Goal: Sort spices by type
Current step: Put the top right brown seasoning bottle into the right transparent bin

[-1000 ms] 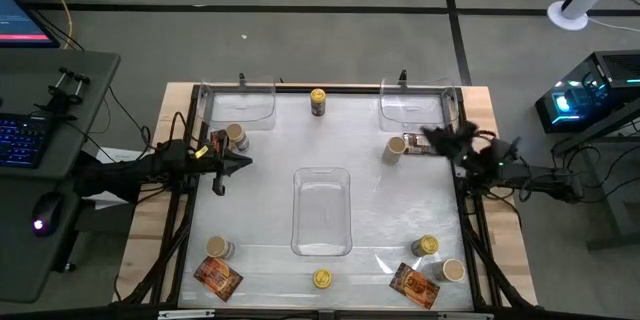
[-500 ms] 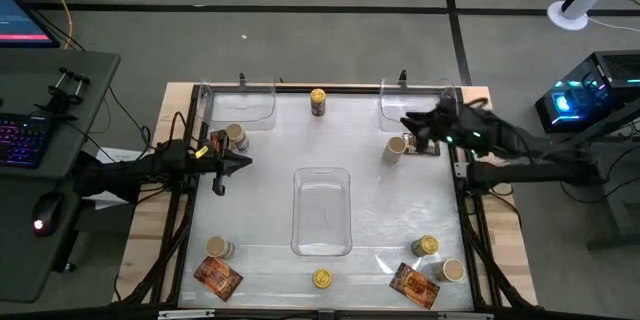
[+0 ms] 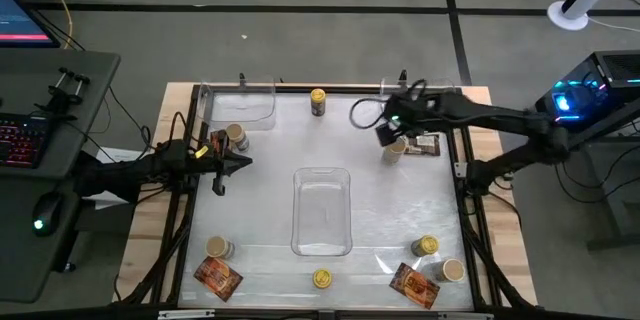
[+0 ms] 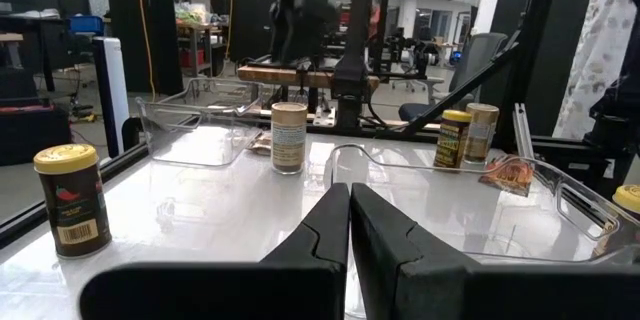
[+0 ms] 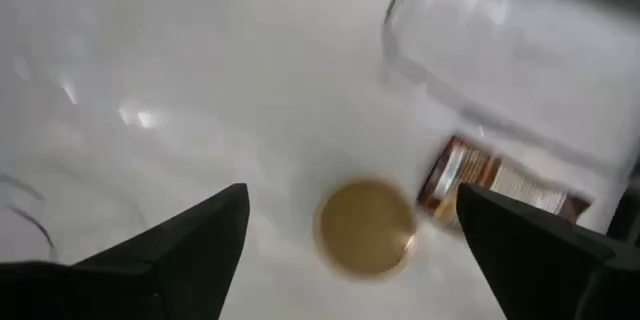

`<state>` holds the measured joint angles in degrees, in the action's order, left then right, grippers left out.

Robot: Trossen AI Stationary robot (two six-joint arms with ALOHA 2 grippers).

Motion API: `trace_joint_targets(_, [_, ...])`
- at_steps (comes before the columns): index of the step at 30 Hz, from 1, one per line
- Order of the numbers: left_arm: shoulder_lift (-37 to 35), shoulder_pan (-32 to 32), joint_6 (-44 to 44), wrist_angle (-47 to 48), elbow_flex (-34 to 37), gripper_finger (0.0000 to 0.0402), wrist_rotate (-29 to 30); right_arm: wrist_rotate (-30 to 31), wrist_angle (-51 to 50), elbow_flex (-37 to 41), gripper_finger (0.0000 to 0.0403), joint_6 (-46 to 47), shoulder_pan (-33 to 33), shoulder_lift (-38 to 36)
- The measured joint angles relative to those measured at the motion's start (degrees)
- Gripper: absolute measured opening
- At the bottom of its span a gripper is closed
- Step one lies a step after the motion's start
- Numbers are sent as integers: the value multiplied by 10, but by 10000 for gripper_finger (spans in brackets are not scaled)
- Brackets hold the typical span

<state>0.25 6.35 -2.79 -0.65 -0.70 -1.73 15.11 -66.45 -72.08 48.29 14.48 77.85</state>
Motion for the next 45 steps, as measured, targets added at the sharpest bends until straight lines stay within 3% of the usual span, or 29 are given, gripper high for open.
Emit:
trace_joint_targets(7, [0,0,0,0,0,3,0,-51,-69,11,355,54,24,76])
trace_joint_targets(13, [0,0,0,0,0,3,0,-55,-34,28,355,43,44,77])
trace_joint_targets(25, [0,0,0,0,0,3,0,-119,27,77,355,-14,66,76])
trace_joint_targets(35, [0,0,0,0,0,3,0,-116,59,139,355,-19,66,77])
trace_joint_targets(42, [0,0,0,0,0,3,0,-72,80,132,344,-33,66,77])
trace_joint_targets(45, [0,0,0,0,0,3,0,-81,84,131,334,-46,66,77])
